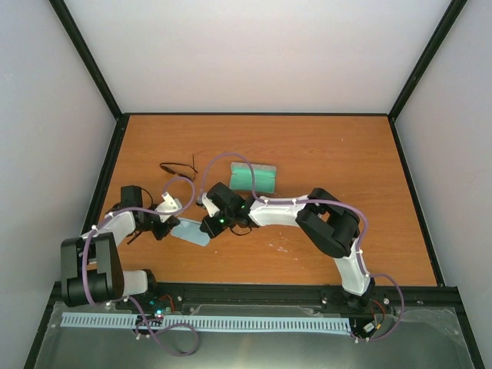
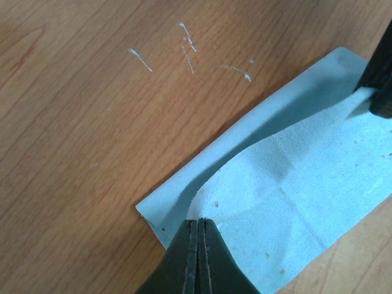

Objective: Organize the sunglasses
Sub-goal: Fold the glasses cleaning cloth at the center of the board.

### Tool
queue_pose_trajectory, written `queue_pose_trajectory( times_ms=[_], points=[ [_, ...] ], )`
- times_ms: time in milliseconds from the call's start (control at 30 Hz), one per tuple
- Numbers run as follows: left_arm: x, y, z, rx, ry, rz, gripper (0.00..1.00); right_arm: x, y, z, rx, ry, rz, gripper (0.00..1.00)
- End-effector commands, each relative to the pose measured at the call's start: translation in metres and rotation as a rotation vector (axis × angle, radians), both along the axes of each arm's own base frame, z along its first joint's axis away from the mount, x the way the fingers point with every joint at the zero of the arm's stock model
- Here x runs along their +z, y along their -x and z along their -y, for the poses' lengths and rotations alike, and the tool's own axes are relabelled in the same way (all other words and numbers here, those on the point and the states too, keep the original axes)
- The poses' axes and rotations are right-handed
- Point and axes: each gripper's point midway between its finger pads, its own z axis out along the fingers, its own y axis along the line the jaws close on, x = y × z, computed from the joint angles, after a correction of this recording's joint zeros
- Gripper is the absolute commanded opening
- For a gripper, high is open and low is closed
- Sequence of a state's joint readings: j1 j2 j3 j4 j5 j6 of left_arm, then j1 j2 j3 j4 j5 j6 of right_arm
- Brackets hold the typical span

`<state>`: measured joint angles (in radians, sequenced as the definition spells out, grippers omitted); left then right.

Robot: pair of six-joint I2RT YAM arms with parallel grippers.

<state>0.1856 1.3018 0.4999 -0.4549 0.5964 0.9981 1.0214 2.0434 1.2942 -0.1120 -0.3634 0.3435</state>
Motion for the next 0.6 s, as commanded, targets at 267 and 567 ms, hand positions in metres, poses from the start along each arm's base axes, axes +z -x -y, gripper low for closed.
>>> queue_pose_trajectory(
  times_ms=[267,567],
  points=[
    [0.004,0.003,0.0,-0.05,-0.038,0.082,0.1,-0.026,0.024,0.003,0.056,0.034,-0.05,0.05],
    [0.0,0.013,0.001,-0.057,-0.048,0.083,0.21,-0.031,0.035,0.001,0.094,0.022,-0.086,0.14]
  ],
)
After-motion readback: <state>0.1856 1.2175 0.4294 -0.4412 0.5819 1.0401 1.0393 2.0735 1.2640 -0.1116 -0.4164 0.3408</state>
